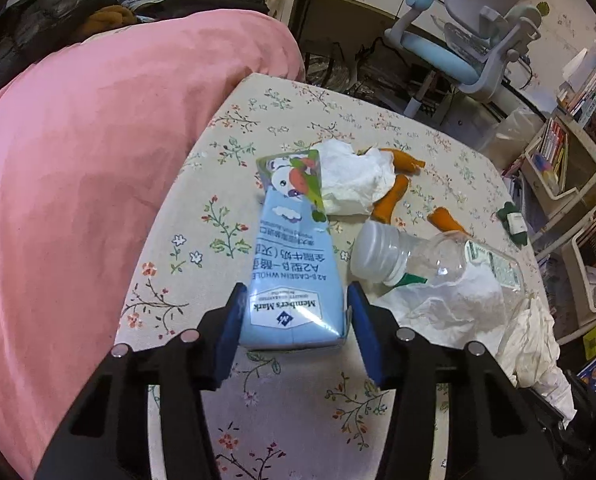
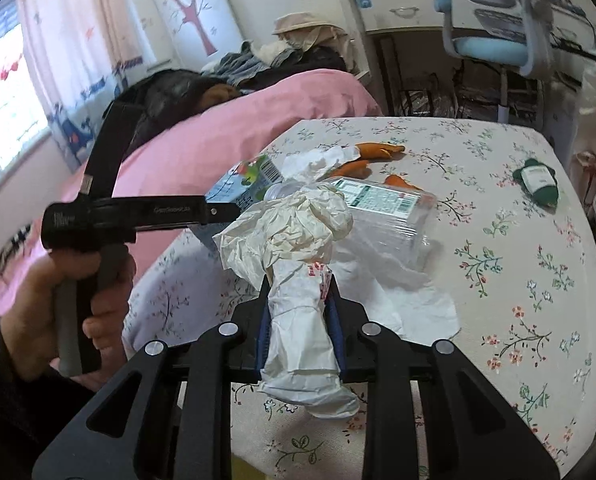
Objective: Collect trash
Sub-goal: 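Grasp the white tissue bag with the right gripper while the left approaches the blue carton, then close the left gripper on the blue milk carton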
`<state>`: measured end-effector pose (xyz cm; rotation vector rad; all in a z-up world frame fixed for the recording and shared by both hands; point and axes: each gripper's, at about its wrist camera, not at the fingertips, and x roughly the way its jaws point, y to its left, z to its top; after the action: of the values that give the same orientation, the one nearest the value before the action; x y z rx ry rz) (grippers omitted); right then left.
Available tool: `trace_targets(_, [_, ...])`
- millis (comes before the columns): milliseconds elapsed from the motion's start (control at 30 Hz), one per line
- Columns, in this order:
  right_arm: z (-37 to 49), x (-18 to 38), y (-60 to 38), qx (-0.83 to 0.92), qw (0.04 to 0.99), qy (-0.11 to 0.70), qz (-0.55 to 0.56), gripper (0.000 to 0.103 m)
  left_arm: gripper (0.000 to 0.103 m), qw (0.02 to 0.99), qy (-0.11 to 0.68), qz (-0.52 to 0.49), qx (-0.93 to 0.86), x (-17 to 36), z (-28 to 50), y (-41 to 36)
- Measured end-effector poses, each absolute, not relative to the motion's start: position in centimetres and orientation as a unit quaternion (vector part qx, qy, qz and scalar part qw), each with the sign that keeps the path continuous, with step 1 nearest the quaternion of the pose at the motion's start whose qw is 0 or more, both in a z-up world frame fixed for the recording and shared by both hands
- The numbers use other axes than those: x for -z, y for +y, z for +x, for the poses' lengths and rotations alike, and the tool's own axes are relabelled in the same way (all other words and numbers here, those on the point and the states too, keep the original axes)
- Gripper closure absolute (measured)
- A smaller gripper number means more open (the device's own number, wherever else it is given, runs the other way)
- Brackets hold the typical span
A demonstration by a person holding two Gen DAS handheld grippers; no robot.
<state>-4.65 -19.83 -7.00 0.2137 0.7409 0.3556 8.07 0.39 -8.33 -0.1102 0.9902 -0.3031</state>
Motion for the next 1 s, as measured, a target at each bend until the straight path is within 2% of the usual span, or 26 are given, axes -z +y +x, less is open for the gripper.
trace_targets(167, [-5.1,6.8,-20.4,-0.173,0.911,0.356,0.119,0.08,0.051,0.866,0.477,-0.061,0.136,8.5,9.2,0.8])
trace_targets(267, [-5.2,6.8,-20.2,-0.174,0.91,0.356,0.119,0.079,0.041,0.865,0.48,-0.082,0.121,8.8,10.0,1.6])
trace_targets(400, [-5.2,6.8,-20.2,-0.177,0.91,0.356,0.12,0.079,0.041,0.863,0.482,-0.099,0.115,9.2,10.7,2.3])
trace_targets(467, [-5.2,6.8,-20.2,-0.178,0.91,0.356,0.119,0.079,0.043,0.865,0.477,-0.094,0.119,9.1,10.7,2.1])
trace_targets(500, [-5.2,6.8,-20.1,-0.178,0.91,0.356,0.119,0.079,0.056,0.867,0.475,-0.091,0.123,9.0,10.7,1.9])
trace_targets(533, [-5.2,6.8,-20.1,-0.179,0.91,0.356,0.118,0.079,0.059,0.867,0.474,-0.084,0.132,8.9,10.7,1.6])
trace_targets(733, [-5.5,6.4,-19.9,-0.183,0.912,0.349,0.113,0.079,0.06,0.882,0.447,-0.079,0.125,7.9,9.9,1.7])
trace_targets(1000, [-6.9,6.1,-18.9,-0.198,0.911,0.347,0.102,0.079,0.06,0.894,0.418,-0.125,0.105,5.8,6.8,4.9])
